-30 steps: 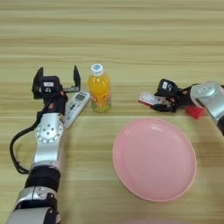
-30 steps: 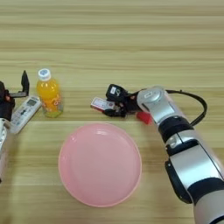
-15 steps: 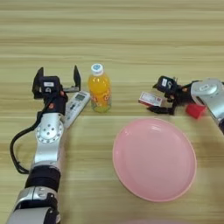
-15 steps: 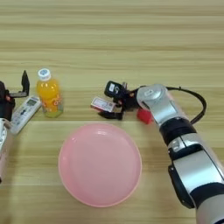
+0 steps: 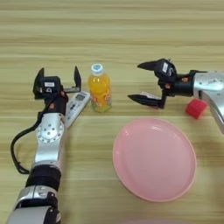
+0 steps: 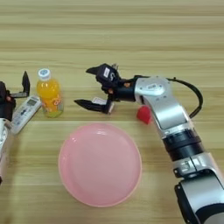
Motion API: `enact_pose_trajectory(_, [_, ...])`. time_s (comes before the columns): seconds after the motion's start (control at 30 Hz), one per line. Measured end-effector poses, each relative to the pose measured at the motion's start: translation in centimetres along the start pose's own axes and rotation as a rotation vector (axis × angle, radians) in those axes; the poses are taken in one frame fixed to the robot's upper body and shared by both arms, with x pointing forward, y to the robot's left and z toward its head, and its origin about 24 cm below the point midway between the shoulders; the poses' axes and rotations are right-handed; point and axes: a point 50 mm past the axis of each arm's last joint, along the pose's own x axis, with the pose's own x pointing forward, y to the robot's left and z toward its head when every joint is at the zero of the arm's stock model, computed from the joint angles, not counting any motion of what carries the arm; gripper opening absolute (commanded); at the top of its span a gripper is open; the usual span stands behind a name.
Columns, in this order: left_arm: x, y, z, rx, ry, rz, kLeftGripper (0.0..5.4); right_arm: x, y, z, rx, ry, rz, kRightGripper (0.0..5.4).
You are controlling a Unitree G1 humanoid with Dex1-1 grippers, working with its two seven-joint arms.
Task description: Move the objects on the table
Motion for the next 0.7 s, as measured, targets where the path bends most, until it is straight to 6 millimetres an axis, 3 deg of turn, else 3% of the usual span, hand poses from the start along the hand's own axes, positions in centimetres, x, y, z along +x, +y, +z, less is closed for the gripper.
enact_pose_trajectory(0.2, [0.0,0.0,0.0,0.0,0.002,0.0,5.4,1.8,1.1,1.1,0.055,-0.108,-0.029,5.39])
enact_pose_trajectory(0.7, [0.0,-0.1,0.0,-0.001,0.0,0.002,5.4,6.9,2.6,-0.3,0.2,-0.092,-0.048,5.39])
